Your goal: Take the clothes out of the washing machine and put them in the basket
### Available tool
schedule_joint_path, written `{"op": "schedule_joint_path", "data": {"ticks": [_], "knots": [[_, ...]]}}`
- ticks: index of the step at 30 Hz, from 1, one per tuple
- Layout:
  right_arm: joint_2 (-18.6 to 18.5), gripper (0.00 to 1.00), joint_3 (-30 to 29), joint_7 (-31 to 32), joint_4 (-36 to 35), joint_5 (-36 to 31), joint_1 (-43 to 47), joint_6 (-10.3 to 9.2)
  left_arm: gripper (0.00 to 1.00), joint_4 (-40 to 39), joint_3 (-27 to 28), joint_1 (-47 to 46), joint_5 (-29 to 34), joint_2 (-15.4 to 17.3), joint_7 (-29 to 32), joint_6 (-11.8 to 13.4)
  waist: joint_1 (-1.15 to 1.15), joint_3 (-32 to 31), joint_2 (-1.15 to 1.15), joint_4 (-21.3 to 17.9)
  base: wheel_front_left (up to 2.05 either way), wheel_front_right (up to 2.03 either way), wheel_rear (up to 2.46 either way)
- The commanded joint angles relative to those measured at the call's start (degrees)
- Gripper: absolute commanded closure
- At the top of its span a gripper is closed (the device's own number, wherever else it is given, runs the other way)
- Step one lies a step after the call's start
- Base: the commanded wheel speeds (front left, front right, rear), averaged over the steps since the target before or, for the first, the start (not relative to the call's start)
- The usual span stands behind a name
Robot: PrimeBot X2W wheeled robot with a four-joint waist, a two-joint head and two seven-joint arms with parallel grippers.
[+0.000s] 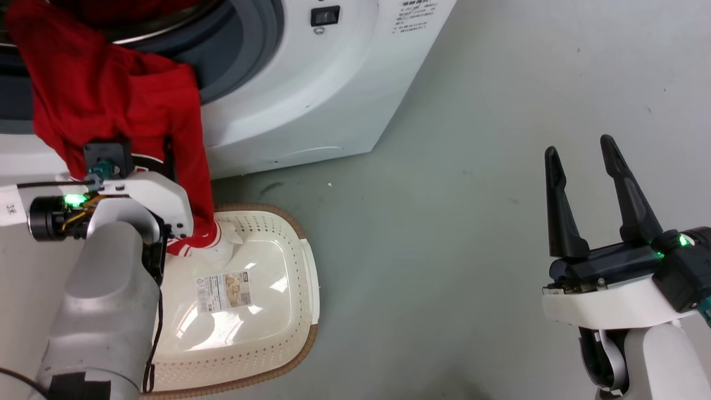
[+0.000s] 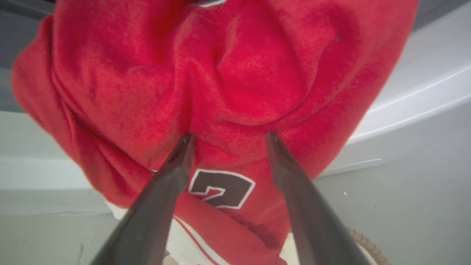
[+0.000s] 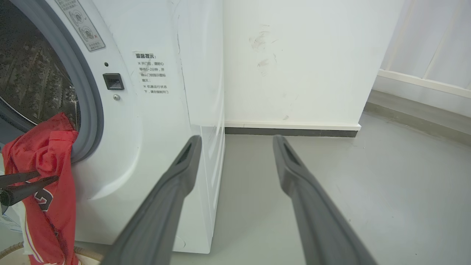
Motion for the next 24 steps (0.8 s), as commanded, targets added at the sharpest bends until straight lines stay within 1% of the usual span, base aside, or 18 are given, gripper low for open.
{"op": "schedule_joint_path", "data": {"ticks": [1, 5, 10, 14, 15, 16, 17, 21, 24], "knots": [[0.10, 0.00, -0.09, -0.14, -0.12, 0.36, -1.04, -0.04, 0.00, 0.64, 0.14, -1.06, -0.02, 0.45, -0.15, 0.13, -0.01, 1.13, 0.00, -0.47, 0.00, 0.00, 0.00], [0.10, 0.00, -0.40, -0.14, 0.02, 0.35, -1.25, -0.04, 0.00, 0.35, 0.45, -3.54, -0.36, 0.51, -0.17, 0.64, -0.01, 1.89, 0.00, -0.40, 0.00, 0.00, 0.00], [0.10, 0.00, -0.60, -0.14, 0.13, 0.31, -1.35, -0.04, 0.00, -1.13, 0.82, -4.24, -0.58, 0.63, -0.31, 0.94, -0.01, 2.28, 0.00, -0.22, 0.00, 0.00, 0.00], [0.10, 0.00, -0.62, -0.14, 0.19, 0.20, -1.52, -0.04, 0.00, -2.40, 1.01, -4.08, -0.81, 0.51, -0.42, 0.66, -0.01, 2.34, 0.00, -0.06, 0.00, 0.00, 0.00], [0.10, 0.00, -0.63, -0.14, 0.19, 0.17, -1.57, -0.04, 0.53, -2.72, 1.09, -3.97, -0.90, 0.49, -0.43, 0.48, -0.01, 2.32, 0.00, 0.01, 0.00, 0.00, 0.00], [0.10, 0.00, -0.64, -0.14, 0.21, 0.14, -1.57, -0.04, 0.82, -3.27, 1.16, -3.85, -0.97, 0.50, -0.45, 0.38, -0.01, 2.28, 0.00, 0.09, 0.00, 0.00, 0.00], [0.10, 0.00, -0.61, -0.14, 0.27, 0.09, -1.52, -0.04, 1.00, -3.66, 1.17, -3.69, -0.91, 0.43, -0.50, 0.26, -0.01, 2.17, 0.00, 0.18, 0.00, 0.00, 0.00], [0.09, 0.00, -0.51, -0.14, 0.57, -0.22, -1.14, -0.04, 1.00, -4.19, 1.10, -2.55, -0.94, -0.18, -0.49, -0.42, -0.01, 1.29, 0.00, 0.60, 0.00, 0.00, 0.00], [0.09, 0.00, -0.42, -0.14, 0.97, -0.29, -0.29, -0.04, 1.00, -4.67, 0.93, -0.73, -0.77, -0.93, -0.44, -0.42, -0.01, -0.07, 0.00, 0.95, 0.00, 0.00, 0.00]]}}
